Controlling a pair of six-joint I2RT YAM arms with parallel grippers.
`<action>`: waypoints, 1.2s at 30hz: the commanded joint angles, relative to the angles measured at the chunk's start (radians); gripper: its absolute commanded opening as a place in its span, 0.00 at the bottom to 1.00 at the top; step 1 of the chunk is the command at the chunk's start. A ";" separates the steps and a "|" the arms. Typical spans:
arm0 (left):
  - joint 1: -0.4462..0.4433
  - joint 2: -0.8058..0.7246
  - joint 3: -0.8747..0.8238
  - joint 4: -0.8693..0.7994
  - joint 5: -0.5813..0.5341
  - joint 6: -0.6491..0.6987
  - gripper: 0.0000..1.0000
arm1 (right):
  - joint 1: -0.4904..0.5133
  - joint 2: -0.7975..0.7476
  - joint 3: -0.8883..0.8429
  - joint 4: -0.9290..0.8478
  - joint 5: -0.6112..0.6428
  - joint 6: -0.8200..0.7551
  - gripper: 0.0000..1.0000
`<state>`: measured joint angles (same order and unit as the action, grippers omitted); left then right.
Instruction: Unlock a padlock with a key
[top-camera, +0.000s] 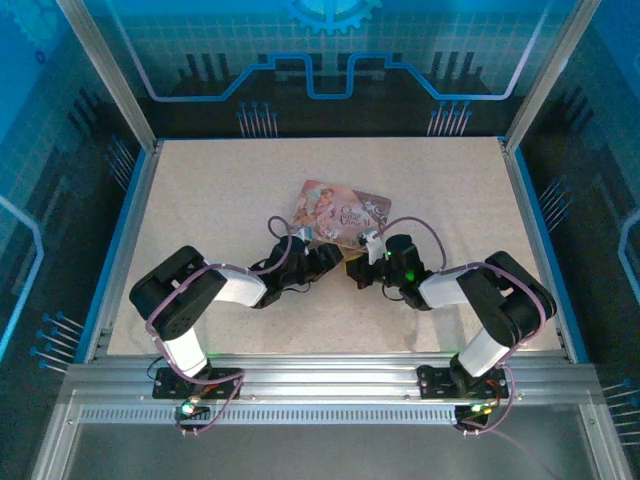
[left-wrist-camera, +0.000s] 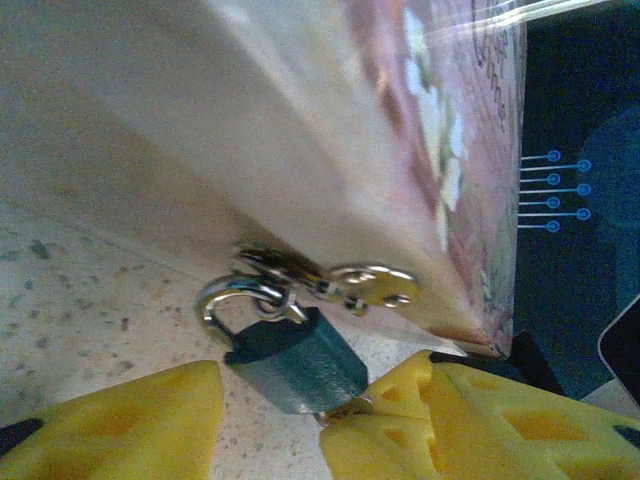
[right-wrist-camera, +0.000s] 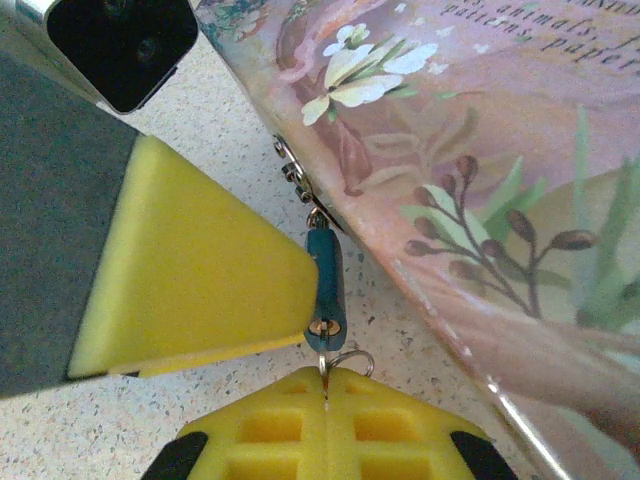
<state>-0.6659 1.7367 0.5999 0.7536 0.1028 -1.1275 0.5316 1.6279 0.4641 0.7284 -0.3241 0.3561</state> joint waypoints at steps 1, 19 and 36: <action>0.022 -0.060 -0.029 0.043 0.005 -0.002 0.60 | 0.002 -0.012 0.024 -0.058 -0.024 0.018 0.00; 0.072 -0.142 -0.254 0.265 0.001 -0.184 0.53 | 0.045 -0.077 0.017 -0.098 -0.004 0.427 0.00; 0.014 0.093 -0.224 0.532 -0.014 -0.328 0.46 | 0.056 -0.085 0.016 -0.106 -0.023 0.692 0.00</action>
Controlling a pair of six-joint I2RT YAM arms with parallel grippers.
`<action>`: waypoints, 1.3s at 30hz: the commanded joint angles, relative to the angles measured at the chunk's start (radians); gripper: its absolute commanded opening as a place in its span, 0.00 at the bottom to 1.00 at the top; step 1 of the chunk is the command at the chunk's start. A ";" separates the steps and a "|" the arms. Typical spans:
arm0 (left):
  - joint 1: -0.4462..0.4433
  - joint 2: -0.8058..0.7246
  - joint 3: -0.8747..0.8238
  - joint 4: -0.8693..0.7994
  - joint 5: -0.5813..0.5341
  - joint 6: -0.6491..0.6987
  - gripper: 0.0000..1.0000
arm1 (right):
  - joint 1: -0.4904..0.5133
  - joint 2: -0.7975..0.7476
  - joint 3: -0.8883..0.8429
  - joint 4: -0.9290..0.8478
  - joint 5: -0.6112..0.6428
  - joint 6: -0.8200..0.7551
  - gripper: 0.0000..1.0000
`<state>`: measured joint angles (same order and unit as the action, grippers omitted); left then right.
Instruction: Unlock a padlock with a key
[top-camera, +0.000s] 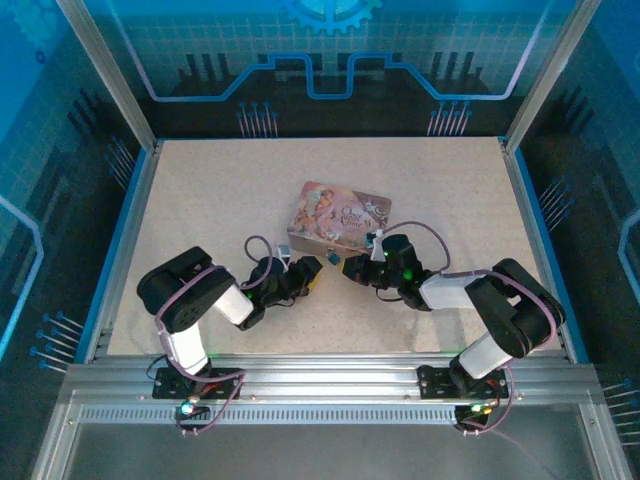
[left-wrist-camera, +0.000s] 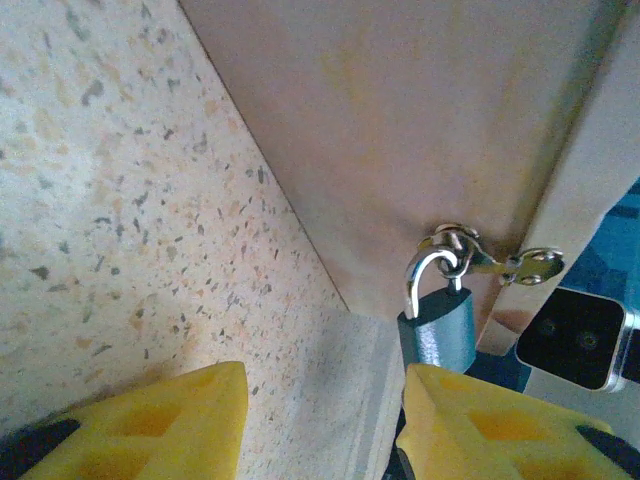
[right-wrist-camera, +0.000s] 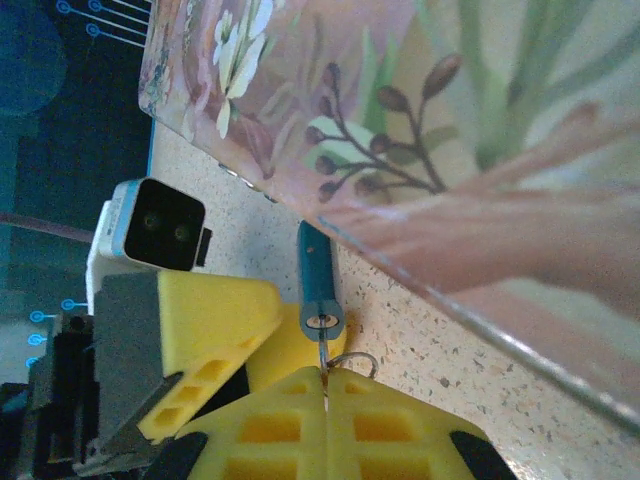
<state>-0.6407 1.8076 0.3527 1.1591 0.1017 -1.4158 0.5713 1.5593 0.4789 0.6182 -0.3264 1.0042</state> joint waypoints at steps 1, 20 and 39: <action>-0.013 0.028 0.023 0.135 -0.020 -0.042 0.45 | 0.018 -0.017 0.002 -0.001 -0.020 0.044 0.00; -0.036 0.100 0.122 0.154 -0.024 -0.069 0.42 | 0.021 -0.019 0.009 -0.004 -0.026 0.083 0.00; -0.048 0.119 0.152 0.157 -0.030 -0.069 0.30 | 0.028 -0.013 0.011 0.038 -0.032 0.131 0.00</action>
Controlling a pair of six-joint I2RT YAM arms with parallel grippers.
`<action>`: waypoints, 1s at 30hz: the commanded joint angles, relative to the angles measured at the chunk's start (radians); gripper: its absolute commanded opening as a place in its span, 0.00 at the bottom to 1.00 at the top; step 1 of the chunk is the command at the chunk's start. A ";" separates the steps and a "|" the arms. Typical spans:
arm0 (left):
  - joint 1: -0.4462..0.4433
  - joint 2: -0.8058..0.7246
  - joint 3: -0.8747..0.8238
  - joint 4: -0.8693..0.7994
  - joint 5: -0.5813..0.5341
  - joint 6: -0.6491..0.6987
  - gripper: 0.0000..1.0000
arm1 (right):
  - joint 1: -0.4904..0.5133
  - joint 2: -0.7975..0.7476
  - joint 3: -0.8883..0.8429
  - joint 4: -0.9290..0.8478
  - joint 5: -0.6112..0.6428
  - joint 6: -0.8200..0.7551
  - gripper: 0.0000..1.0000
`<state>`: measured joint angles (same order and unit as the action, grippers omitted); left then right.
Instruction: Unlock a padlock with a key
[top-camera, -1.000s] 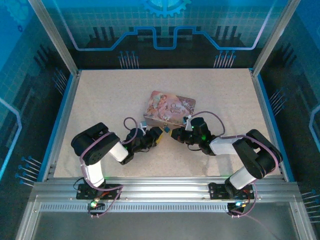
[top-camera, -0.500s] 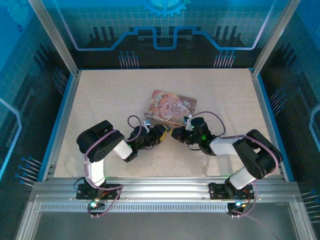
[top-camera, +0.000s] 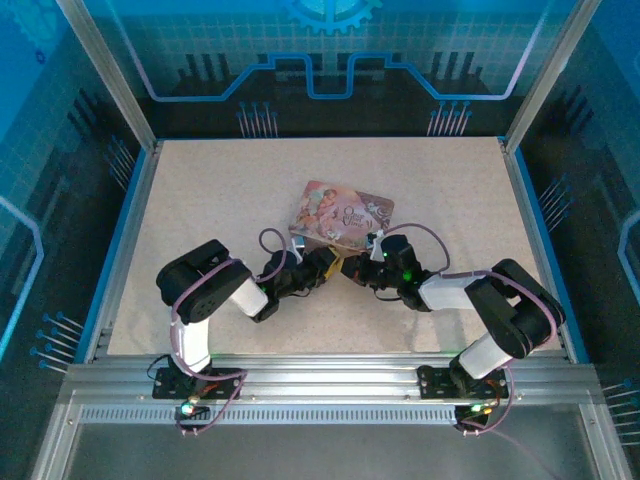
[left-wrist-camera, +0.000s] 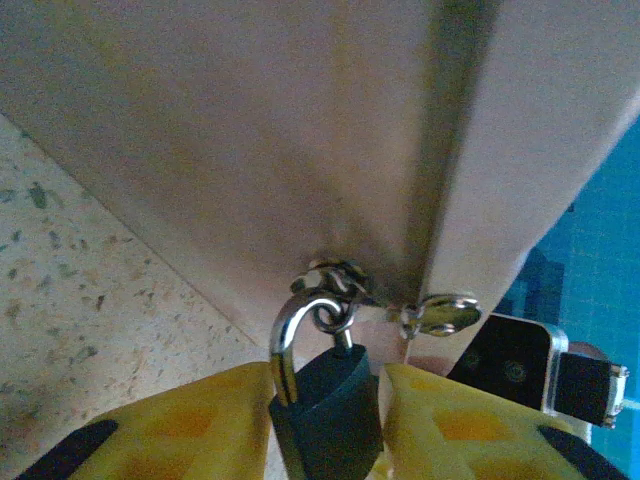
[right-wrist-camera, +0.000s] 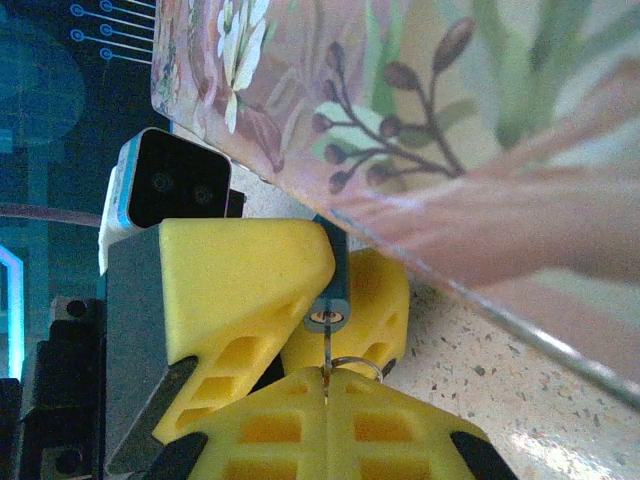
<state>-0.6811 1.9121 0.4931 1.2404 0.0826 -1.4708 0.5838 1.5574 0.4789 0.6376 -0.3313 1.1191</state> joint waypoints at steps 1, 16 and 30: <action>-0.007 0.015 0.012 0.076 -0.013 -0.013 0.28 | 0.016 -0.015 0.009 0.015 -0.025 0.015 0.00; -0.007 -0.012 -0.009 0.072 -0.033 -0.001 0.02 | 0.007 -0.294 -0.005 -0.361 0.096 -0.295 0.41; -0.007 -0.047 -0.019 0.036 -0.032 -0.037 0.02 | 0.175 -0.446 0.162 -0.655 0.475 -1.230 0.55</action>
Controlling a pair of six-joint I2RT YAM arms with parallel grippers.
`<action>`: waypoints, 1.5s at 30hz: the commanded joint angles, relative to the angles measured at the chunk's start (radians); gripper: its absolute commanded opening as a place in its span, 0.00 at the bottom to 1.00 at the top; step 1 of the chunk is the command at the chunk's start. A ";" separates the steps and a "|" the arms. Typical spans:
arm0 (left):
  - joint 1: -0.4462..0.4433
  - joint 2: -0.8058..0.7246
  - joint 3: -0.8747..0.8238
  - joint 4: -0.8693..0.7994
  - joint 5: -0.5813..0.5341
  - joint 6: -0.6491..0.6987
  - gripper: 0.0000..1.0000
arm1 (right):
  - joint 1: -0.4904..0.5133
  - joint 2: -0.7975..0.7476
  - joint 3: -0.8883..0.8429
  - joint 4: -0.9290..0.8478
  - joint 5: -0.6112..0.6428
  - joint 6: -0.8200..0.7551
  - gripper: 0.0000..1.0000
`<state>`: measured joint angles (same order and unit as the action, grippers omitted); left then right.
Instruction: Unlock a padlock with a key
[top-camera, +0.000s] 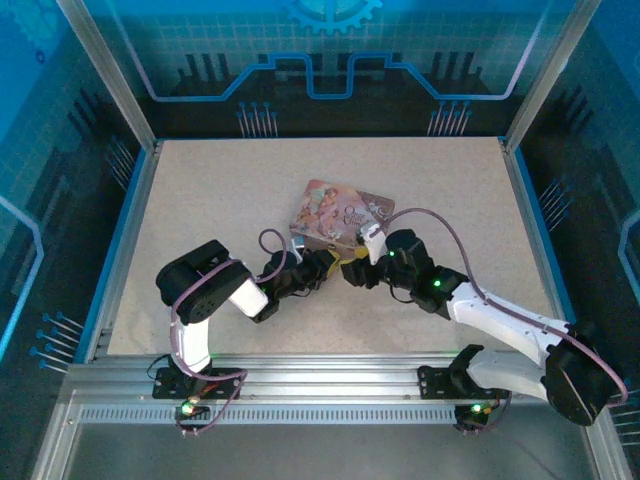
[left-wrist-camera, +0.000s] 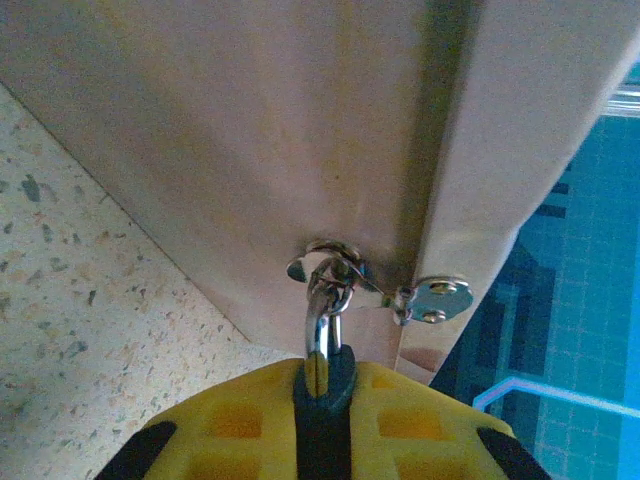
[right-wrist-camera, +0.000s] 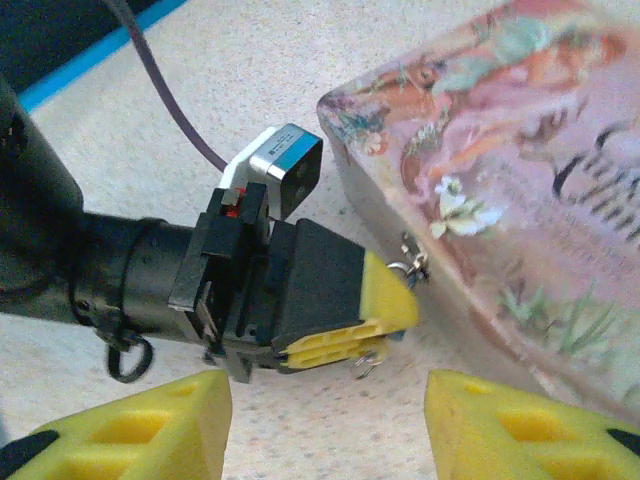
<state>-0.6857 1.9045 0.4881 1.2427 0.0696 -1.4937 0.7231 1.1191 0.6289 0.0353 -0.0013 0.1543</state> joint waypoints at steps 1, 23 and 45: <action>-0.003 -0.043 -0.016 0.028 -0.022 -0.018 0.02 | 0.049 -0.006 0.006 -0.037 0.172 -0.310 0.57; -0.003 -0.042 -0.019 0.034 -0.008 -0.086 0.01 | 0.203 0.234 -0.144 0.425 0.367 -1.010 0.54; -0.002 -0.018 -0.022 0.058 -0.006 -0.110 0.00 | 0.138 0.393 -0.081 0.478 0.281 -0.984 0.26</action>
<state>-0.6853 1.8874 0.4812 1.2255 0.0669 -1.5806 0.8753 1.4918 0.5205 0.4740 0.2977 -0.8387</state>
